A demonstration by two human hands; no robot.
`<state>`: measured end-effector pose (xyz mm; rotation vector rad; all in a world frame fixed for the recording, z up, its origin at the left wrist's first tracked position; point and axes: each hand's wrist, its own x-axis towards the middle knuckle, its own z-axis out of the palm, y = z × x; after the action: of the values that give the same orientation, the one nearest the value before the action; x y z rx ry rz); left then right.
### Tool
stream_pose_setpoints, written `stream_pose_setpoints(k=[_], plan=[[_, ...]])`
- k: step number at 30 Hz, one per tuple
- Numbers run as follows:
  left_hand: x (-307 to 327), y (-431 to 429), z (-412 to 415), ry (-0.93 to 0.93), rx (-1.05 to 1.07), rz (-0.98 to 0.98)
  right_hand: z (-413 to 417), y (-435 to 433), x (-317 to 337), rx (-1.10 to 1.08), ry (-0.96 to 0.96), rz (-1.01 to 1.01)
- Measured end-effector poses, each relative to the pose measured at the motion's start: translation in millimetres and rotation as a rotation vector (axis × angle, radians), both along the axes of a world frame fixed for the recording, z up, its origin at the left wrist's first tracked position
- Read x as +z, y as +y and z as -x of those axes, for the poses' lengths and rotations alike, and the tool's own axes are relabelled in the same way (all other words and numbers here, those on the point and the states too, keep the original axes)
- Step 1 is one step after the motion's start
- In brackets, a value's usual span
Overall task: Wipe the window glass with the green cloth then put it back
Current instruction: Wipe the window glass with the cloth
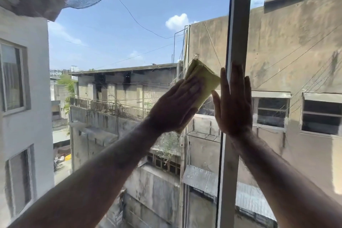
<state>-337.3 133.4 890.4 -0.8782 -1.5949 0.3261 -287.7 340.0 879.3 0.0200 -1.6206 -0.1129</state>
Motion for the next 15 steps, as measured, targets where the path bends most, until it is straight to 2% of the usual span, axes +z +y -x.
stream_pose_setpoints(k=[1, 2, 6, 7, 8, 9, 11, 12, 13, 14, 15], plan=[[4.5, -10.9, 3.1, 0.018, 0.009, 0.024, 0.4, 0.1, 0.0, 0.001, 0.000, 0.001], [11.4, -21.7, 6.1, 0.016, 0.016, -0.056, 0.8, 0.5, 0.0, 0.004, -0.005, 0.005], [26.6, -47.2, 5.6, -0.032, 0.105, -0.902, 3.5, 1.5, 0.1, 0.018, -0.017, 0.004], [19.8, -39.7, 2.9, -0.041, 0.098, -0.994, 3.7, 1.9, -0.1, 0.016, -0.017, 0.003], [8.0, -30.3, 1.4, -0.059, 0.071, -0.964, 3.7, 1.9, -0.5, 0.008, -0.018, 0.000], [-8.3, -22.1, 1.5, -0.079, 0.027, -0.810, 3.7, 1.9, -0.7, -0.004, -0.019, -0.003], [-45.1, -23.2, 3.3, -0.092, -0.002, -0.361, 3.9, 2.4, -0.6, -0.012, -0.021, -0.011], [-55.9, -36.5, 5.2, -0.078, 0.021, -0.208, 3.5, 3.0, -0.5, -0.009, -0.021, -0.013], [-60.2, -54.7, 6.7, -0.054, 0.040, -0.186, 2.8, 2.9, -0.6, -0.005, -0.022, -0.013], [-60.1, -72.8, 8.6, -0.041, 0.052, -0.291, 2.3, 2.3, -1.0, -0.001, -0.023, -0.009], [-56.6, -89.0, 9.6, -0.042, 0.073, -0.503, 2.0, 2.1, -1.2, 0.003, -0.022, -0.007]])
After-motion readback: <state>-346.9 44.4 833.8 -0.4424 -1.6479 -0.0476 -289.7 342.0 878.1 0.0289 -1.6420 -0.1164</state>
